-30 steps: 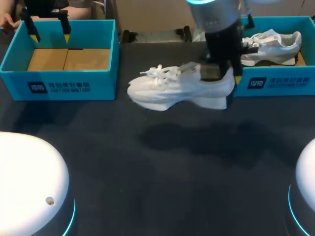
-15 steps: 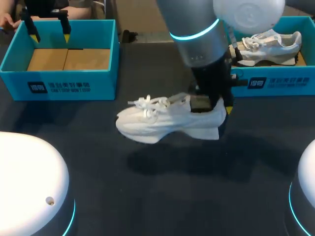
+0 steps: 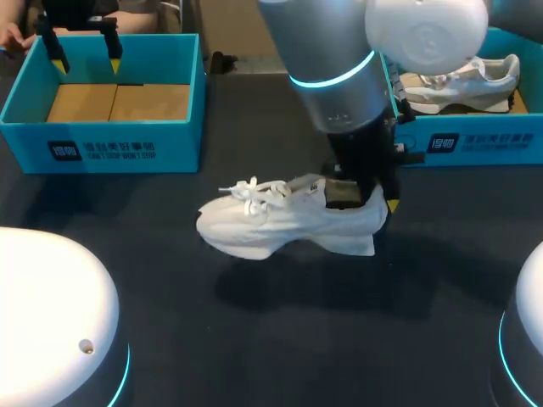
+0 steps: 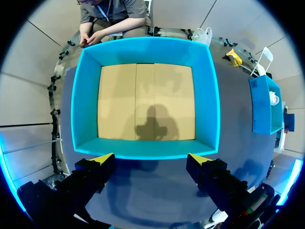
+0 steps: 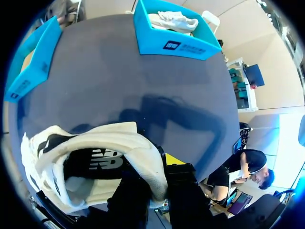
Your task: Take the shoe out of the shoebox, open the shoe tongue, remove and reinsert the insole, then place the shoe into the shoebox
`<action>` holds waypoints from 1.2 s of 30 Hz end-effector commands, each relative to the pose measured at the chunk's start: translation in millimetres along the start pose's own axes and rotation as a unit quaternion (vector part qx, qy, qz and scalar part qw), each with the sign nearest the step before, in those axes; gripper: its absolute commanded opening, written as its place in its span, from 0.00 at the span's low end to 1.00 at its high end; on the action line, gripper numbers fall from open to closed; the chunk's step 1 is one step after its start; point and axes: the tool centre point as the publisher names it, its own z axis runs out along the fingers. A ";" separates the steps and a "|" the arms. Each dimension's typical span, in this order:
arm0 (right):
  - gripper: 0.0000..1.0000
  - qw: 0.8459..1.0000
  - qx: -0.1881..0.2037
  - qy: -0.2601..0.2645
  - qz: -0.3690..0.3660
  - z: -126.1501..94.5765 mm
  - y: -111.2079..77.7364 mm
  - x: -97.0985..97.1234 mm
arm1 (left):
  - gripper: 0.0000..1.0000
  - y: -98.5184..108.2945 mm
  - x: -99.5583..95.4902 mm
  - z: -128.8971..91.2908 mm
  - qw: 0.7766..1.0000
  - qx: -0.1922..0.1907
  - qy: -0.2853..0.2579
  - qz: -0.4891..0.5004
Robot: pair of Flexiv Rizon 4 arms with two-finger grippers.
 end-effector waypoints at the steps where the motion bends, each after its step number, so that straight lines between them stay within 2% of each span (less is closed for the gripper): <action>1: 0.00 1.000 0.000 -0.002 0.004 -1.8 -2.4 2.7 | 1.00 0.1 -0.1 -0.6 1.000 0.000 -0.001 0.000; 10: 0.00 1.000 0.000 -0.002 0.004 -1.8 -2.4 2.7 | 1.00 0.1 -0.1 -0.6 1.000 0.000 -0.001 0.000; 11: 0.00 1.000 -0.001 -0.010 0.000 4.3 0.3 6.4 | 1.00 0.1 -0.1 -0.6 1.000 0.000 -0.001 0.000; 14: 0.00 1.000 -0.005 0.019 -0.004 20.4 6.6 16.6 | 1.00 0.1 -0.1 -0.6 1.000 0.000 -0.001 0.000; 20: 0.00 1.000 -0.011 0.028 -0.006 51.5 15.5 29.0 | 1.00 0.1 -0.1 -0.6 1.000 0.000 -0.001 0.000; 32: 0.00 0.999 -0.016 0.038 -0.009 104.9 32.7 41.0 | 1.00 0.1 -0.1 -0.6 1.000 0.000 -0.001 0.000; 36: 0.00 0.999 -0.030 0.044 -0.007 118.3 36.9 43.2 | 1.00 0.1 -0.1 -0.6 1.000 0.000 -0.001 0.000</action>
